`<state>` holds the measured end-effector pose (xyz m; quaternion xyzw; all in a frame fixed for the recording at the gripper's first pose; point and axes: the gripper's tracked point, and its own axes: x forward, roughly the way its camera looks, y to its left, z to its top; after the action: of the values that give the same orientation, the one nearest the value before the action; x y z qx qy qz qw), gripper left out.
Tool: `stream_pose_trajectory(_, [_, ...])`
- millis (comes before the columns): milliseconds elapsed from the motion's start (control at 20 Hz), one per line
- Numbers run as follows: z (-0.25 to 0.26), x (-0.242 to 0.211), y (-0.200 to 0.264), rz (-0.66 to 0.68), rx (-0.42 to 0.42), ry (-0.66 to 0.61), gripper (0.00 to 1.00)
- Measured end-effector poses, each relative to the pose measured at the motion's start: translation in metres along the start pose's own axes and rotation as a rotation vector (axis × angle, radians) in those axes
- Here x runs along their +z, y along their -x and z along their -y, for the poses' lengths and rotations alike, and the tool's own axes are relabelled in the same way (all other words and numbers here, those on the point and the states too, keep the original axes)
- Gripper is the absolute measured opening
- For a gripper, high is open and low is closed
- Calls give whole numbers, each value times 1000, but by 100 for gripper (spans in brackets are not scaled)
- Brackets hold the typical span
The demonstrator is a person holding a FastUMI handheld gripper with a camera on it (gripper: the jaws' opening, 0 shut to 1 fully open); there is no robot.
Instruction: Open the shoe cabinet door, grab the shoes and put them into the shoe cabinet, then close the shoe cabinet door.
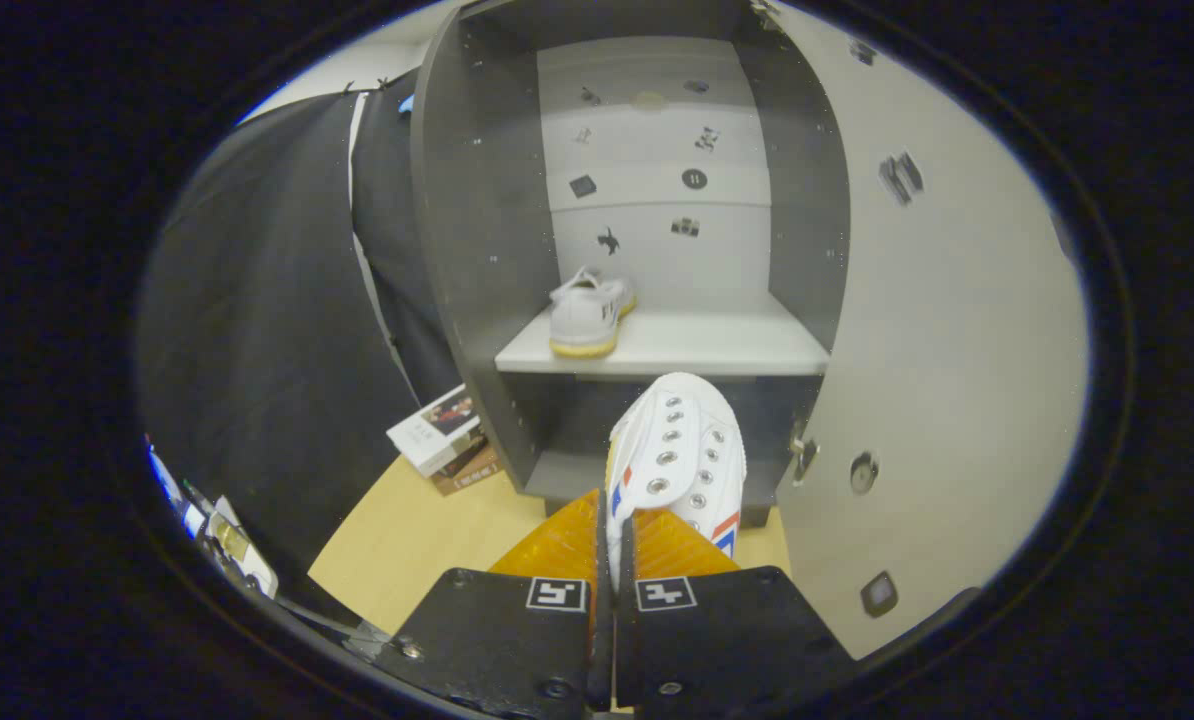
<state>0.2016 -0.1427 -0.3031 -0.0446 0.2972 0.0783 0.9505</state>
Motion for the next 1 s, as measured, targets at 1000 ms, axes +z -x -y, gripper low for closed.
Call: stream_pose_trajectory(1000, [90,138,-189,34,-210,140,5])
